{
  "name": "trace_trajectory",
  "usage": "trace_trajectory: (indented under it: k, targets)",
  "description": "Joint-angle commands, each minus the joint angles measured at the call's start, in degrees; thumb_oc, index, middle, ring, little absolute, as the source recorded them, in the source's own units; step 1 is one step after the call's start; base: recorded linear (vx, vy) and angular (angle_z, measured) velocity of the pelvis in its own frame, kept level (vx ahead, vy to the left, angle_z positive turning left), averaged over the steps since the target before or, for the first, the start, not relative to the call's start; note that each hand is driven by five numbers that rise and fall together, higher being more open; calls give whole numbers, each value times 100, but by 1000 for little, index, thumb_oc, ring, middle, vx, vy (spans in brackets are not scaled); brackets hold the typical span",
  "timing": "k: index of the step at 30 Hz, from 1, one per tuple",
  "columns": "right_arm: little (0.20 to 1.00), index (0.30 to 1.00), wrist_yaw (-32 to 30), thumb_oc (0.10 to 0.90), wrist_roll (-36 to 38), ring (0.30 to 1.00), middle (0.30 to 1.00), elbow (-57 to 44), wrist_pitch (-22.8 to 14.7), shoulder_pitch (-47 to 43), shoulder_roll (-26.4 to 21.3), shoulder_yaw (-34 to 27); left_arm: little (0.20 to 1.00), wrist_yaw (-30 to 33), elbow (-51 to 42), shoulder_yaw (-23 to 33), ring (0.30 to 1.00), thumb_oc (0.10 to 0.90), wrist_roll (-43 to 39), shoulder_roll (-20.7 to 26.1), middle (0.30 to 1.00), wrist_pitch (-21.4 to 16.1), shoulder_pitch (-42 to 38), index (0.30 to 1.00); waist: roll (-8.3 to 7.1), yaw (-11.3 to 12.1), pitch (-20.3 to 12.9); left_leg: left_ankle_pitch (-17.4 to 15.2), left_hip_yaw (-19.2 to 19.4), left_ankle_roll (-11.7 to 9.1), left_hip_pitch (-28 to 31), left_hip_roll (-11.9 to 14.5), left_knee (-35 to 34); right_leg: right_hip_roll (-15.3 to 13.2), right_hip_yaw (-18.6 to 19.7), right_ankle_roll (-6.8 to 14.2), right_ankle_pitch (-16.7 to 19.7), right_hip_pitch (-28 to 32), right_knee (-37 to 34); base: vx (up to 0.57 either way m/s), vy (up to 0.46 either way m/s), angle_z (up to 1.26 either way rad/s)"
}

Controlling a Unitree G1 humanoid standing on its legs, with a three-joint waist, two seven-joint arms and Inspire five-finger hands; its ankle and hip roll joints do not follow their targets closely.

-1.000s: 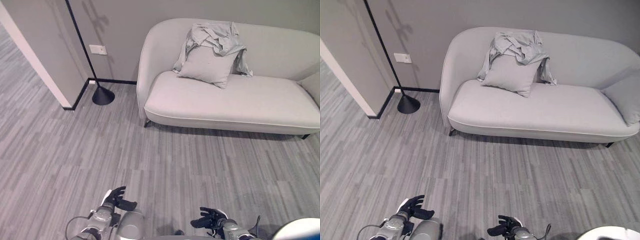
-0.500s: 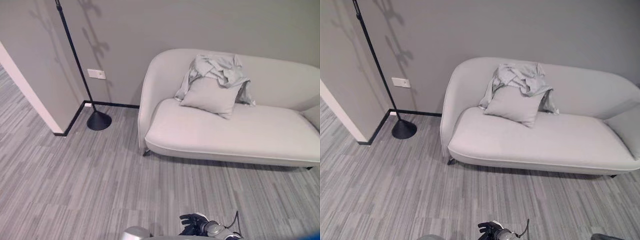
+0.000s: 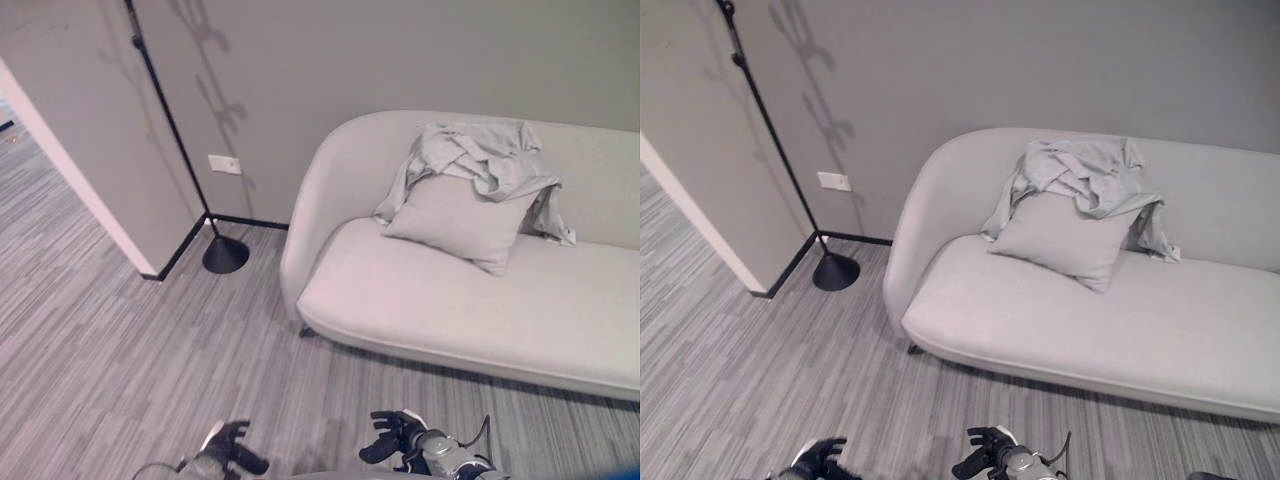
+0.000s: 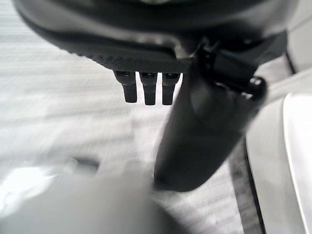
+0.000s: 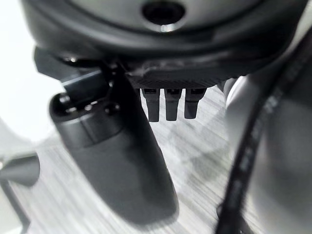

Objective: Hang the clothes on the sofa on the clothes rack.

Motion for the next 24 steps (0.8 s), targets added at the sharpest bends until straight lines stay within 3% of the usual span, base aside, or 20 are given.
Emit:
trace_trajectory:
  k: [1, 4, 6, 7, 8, 9, 10, 11, 12, 13, 14, 15, 16, 17, 18, 19, 22, 24]
  targets:
    - [900, 900, 53, 800, -175, 900, 900, 77, -33, 108, 213, 94, 900, 115, 431, 226, 900, 800, -433, 335, 900, 43, -59, 900, -221, 147, 196, 681, -148, 138, -190, 738, -767, -236, 463, 556, 297, 87, -234, 217, -403, -15]
    - [900, 900, -37, 800, 134, 900, 900, 89, -107, 113, 123, -5, 900, 166, 450, 480, 900, 800, -790, 323, 900, 1, 43, 900, -267, 184, 292, 1662, -250, 136, -913, 817, 198, 31, 370, 320, 81, 309, -375, 170, -392, -5]
    - [900, 900, -153, 800, 300, 900, 900, 169, -121, 102, 39, -95, 900, 222, 307, 456, 900, 800, -812, 345, 900, 1, 12, 900, -404, 237, 487, 2100, 258, 382, -1436, 986, 861, 178, 316, 139, -61, 632, -574, 122, -405, 12]
    - [900, 900, -175, 800, 343, 900, 900, 223, -118, 88, 12, -114, 900, 230, 225, 370, 900, 800, -719, 357, 900, -7, -9, 900, -475, 226, 518, 2095, 641, 438, -1617, 1090, 990, 205, 240, 72, -136, 738, -662, 72, -249, 17]
    - [900, 900, -175, 800, 343, 900, 900, 223, -118, 88, 13, -114, 900, 230, 225, 370, 900, 800, -719, 357, 900, -7, -9, 900, -475, 228, 519, 2094, 643, 439, -1617, 1090, 990, 206, 241, 72, -136, 738, -662, 124, -246, 13]
    - [900, 900, -206, 800, 363, 900, 900, 284, -103, 69, -50, -150, 900, 212, 79, 184, 900, 800, -535, 357, 900, -17, -45, 900, -505, 219, 556, 1899, 996, 484, -1801, 1049, 1101, 235, 193, 4, -195, 854, -725, 207, -210, 7]
    - [900, 900, -231, 800, 395, 900, 900, 350, -96, 89, -154, -220, 900, 195, -80, -49, 900, 800, -321, 371, 900, -41, -121, 900, -486, 249, 558, 1255, 1247, 555, -2064, 424, 1188, 271, 186, -46, -246, 968, -782, 307, -241, 26]
    - [900, 900, -245, 800, 447, 900, 900, 380, -113, 137, -201, -314, 900, 183, -84, -81, 900, 800, -282, 370, 900, -55, -147, 900, -474, 241, 497, 807, 1326, 699, -2207, -148, 978, 318, 160, -45, -297, 1031, -835, 334, -143, 29]
    - [900, 900, -246, 800, 481, 900, 900, 377, -123, 146, -218, -359, 900, 158, -78, -89, 900, 800, -288, 371, 900, -63, -171, 900, -426, 249, 416, 661, 1390, 798, -2235, -549, 626, 405, 129, -20, -318, 1089, -864, 202, -51, 28]
    - [900, 900, -246, 800, 481, 900, 900, 377, -123, 145, -218, -359, 900, 158, -78, -90, 900, 800, -288, 371, 900, -64, -172, 900, -435, 242, 406, 683, 1387, 802, -2241, -561, 604, 395, 123, -16, -311, 1078, -869, 266, -42, 16]
    - [900, 900, -253, 800, 466, 900, 900, 394, -132, 169, -180, -336, 900, 96, -37, -75, 900, 800, -308, 344, 900, -46, -186, 900, -248, 287, 261, 949, 1533, 920, -2229, -1000, -145, 752, 99, -42, -435, 1127, -844, 246, -20, 6]
    - [900, 900, -256, 800, 114, 900, 900, 385, -86, 211, -242, -125, 900, 39, -19, -263, 900, 800, -94, 199, 900, 87, -225, 900, -140, 281, 241, 1233, 1803, 865, -2309, -1024, -522, 960, 122, -90, -464, 1134, -797, 304, -16, -1]
    - [900, 900, -331, 800, 199, 900, 900, 508, -63, 99, -182, -336, 900, 106, 27, -33, 900, 800, -279, 197, 900, 60, -215, 900, -94, 388, 288, 1175, 1560, 871, -2319, -1117, -392, 1029, 257, -91, -610, 1203, -610, 137, 8, -31]
    - [900, 900, -330, 800, 199, 900, 900, 509, -64, 95, -183, -338, 900, 106, 28, -33, 900, 800, -279, 196, 900, 60, -219, 900, -92, 386, 278, 1182, 1558, 871, -2336, -1114, -390, 1033, 255, -92, -600, 1189, -615, 245, -18, -62]
    - [900, 900, -366, 800, 222, 900, 900, 465, -106, 111, -39, -314, 900, 155, 144, 59, 900, 800, -539, 209, 900, 41, -305, 900, -194, 405, 268, 1084, 1379, 1120, -2353, -1233, -198, 982, 143, -65, -790, 1247, -101, 310, -4, -66]
    - [900, 900, -316, 800, 278, 900, 900, 423, -104, 140, 33, -336, 900, 100, 200, 146, 900, 800, -649, 211, 900, 62, -269, 900, -259, 360, 245, 1021, 1385, 1232, -2193, -1231, -213, 919, 106, 15, -708, 1183, 372, 410, 36, -29]
    - [900, 900, -193, 800, -6, 900, 900, 254, -66, 250, 71, -178, 900, 49, 153, 170, 900, 800, -540, 266, 900, 60, -202, 900, -225, 204, 249, 943, 1444, 1406, -1642, -1109, -523, 596, 16, 346, 115, 669, 1989, 318, 101, 15]
    - [900, 900, -197, 800, -72, 900, 900, 213, -76, 296, 61, -167, 900, 56, 92, 88, 900, 800, -390, 315, 900, 55, -201, 900, -198, 170, 252, 931, 1445, 1429, -1451, -1051, -682, 474, -158, 392, 212, 505, 2400, 153, 40, 9]
